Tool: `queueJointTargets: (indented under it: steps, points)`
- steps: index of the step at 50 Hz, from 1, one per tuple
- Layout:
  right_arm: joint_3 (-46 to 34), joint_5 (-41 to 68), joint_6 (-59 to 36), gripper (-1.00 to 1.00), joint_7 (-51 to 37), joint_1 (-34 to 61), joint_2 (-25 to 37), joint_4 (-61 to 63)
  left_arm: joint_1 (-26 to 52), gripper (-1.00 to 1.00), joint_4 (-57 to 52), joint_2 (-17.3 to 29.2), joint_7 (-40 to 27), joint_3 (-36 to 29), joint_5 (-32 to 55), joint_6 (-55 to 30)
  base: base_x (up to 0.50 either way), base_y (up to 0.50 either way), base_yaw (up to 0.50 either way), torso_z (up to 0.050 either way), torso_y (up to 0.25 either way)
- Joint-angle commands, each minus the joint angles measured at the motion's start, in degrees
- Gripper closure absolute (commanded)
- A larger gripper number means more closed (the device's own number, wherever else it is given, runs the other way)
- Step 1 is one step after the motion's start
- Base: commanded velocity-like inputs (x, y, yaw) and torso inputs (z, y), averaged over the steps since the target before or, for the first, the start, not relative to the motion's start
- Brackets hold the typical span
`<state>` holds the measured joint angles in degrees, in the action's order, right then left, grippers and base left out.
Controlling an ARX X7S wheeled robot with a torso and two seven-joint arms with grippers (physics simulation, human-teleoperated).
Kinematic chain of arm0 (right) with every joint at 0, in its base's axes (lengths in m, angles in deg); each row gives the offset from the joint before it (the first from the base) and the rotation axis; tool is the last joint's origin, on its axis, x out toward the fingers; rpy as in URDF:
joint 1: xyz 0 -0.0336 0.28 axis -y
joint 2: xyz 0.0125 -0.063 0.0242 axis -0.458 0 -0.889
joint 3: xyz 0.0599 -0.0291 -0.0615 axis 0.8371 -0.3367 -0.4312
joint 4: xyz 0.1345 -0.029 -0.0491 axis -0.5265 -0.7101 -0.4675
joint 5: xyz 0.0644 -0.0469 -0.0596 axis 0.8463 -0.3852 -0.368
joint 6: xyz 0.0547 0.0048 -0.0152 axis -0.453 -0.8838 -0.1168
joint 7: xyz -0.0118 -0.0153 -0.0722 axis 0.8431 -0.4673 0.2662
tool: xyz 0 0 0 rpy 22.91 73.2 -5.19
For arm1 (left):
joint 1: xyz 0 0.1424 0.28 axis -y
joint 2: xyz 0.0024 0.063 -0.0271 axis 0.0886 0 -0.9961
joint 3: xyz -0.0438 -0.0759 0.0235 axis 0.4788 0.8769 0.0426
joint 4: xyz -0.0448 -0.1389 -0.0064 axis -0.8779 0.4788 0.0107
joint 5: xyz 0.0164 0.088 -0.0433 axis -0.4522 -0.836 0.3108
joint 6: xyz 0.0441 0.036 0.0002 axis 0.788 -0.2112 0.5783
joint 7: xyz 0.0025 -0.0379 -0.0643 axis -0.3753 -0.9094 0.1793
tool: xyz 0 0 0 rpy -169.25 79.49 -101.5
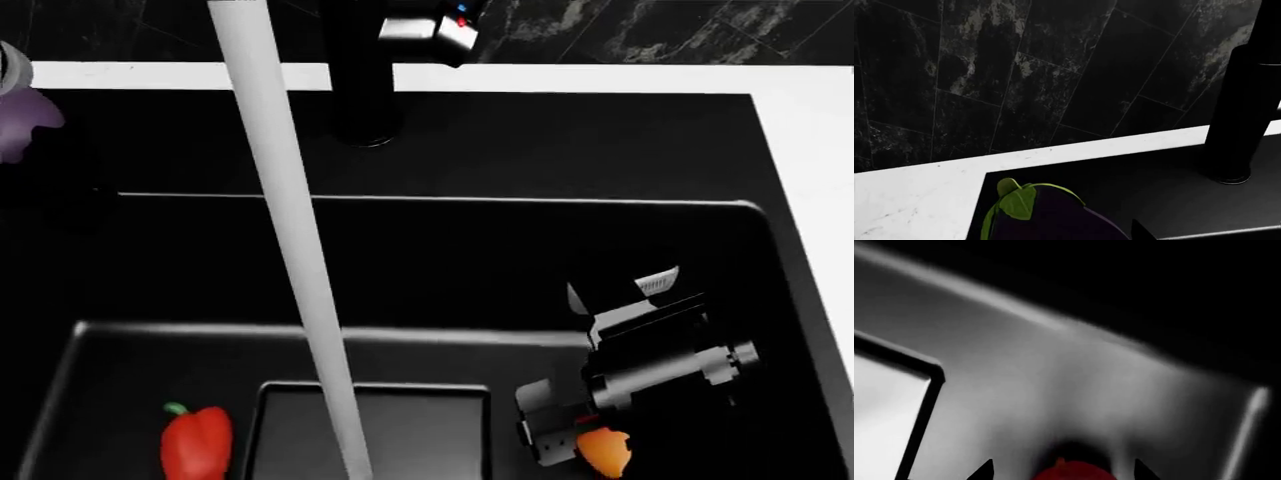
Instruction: Pick the eggplants and mangos from the sink and place them in one bowl. Place the bell pepper in the other bowl. Then turn off the sink faucet.
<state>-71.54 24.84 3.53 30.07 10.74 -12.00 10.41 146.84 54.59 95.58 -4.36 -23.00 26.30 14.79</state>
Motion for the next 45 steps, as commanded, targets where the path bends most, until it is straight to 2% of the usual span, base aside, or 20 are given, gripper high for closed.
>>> queueJointTargets:
  steps: [1,8,12,17,21,26,33,34,41,45]
  points:
    - [0.57,-0.68,0.15,-1.0,-0.25,-0.2,-0.18,0.16,2.65,1.0,-1.54,0.08,10.56,3.55,2.76,-1.22,0.0,0.0,0.0,0.0,-0.129]
    - [0.34,-0.94,-0.86,-1.0,-0.05,-0.18,-0.15,0.21,2.14,1.0,-2.09,0.26,10.04,3.82,3.38,-1.22,0.0,0.0,0.0,0.0,-0.13]
    - [-3.63,-3.59,-5.32,-1.0,2.62,-0.9,0.01,1.5,2.73,1.0,-1.1,-0.04,9.36,4.17,3.8,-1.46,0.0,0.0,0.0,0.0,-0.01]
    - [-7.0,-4.68,-17.45,-1.0,7.33,-5.11,3.31,16.05,2.91,1.0,-0.78,-0.17,8.86,4.2,4.28,-1.79,0.0,0.0,0.0,0.0,0.0]
    - [-8.25,-4.67,-22.17,-1.0,9.25,-6.72,4.94,22.24,2.85,1.0,-0.57,-0.19,8.76,4.18,4.27,-1.63,0.0,0.0,0.0,0.0,0.0]
    - [-8.34,-4.87,-23.87,-1.0,8.9,-7.59,5.7,24.36,2.62,1.0,-0.79,0.05,8.6,4.31,4.67,-1.65,0.0,0.0,0.0,0.0,0.0]
    - [-6.98,-4.46,-21.67,-1.0,7.6,-7.42,4.94,22.16,2.54,1.0,-0.97,0.21,8.49,4.19,4.88,-1.64,0.0,0.0,0.0,0.0,0.0]
    - [-7.04,-4.62,-21.05,1.0,7.26,-7.32,4.9,22.01,2.51,1.0,-0.88,0.29,8.6,4.16,4.77,-1.53,0.0,0.0,0.0,0.0,0.0]
    - [-3.55,-3.98,-17.04,1.0,3.83,-5.91,4.45,20.8,2.33,1.0,-0.93,0.37,8.24,4.15,4.89,-1.38,0.0,0.0,0.0,0.0,0.0]
    - [-4.87,-4.38,-17.17,1.0,4.63,-5.75,4.5,21.96,2.15,1.0,-1.12,0.5,8.32,3.76,4.75,-1.39,0.0,0.0,0.0,0.0,-0.004]
